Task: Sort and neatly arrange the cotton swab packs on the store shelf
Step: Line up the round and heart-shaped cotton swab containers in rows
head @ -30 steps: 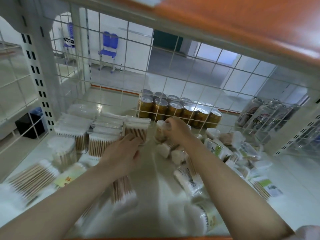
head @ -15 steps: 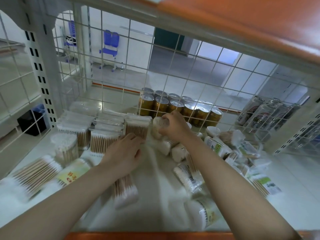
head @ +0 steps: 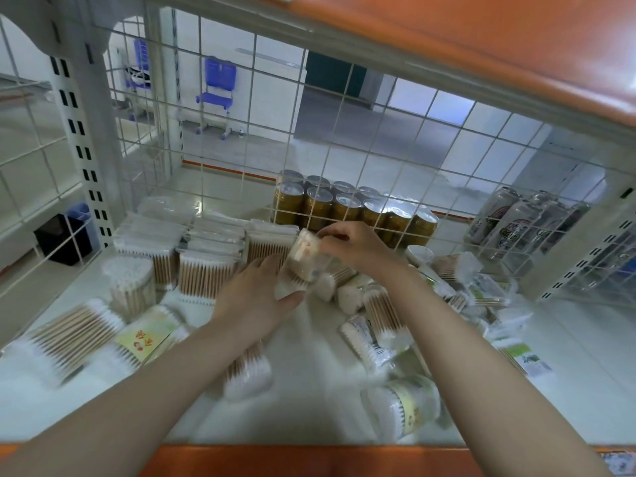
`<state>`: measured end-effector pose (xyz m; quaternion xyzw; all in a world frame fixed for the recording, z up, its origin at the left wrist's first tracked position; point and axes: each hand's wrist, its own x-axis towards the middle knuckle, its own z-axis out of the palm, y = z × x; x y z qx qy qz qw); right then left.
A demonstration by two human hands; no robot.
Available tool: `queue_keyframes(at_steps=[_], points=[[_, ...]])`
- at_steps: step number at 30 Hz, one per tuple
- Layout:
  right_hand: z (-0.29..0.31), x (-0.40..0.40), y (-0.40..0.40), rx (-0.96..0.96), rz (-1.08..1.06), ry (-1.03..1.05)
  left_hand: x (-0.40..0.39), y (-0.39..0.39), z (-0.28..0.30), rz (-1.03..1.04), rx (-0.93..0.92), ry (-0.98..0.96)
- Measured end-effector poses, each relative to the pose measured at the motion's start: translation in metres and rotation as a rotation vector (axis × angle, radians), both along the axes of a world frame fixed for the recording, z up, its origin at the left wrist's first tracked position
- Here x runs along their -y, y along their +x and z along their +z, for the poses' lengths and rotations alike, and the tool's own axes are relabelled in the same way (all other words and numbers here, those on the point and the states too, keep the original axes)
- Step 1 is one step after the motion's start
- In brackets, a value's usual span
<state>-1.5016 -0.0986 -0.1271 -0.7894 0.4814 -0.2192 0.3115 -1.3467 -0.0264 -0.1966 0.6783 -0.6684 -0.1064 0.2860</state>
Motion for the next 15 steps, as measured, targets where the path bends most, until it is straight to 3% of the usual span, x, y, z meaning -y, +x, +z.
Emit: queue_keyframes(at_steps=[15], points=[[-0.008,-0.008,-0.005,0.137,-0.06,0.083,-0.007,-0.012,0.001,-0.015,-0.12,0.017]])
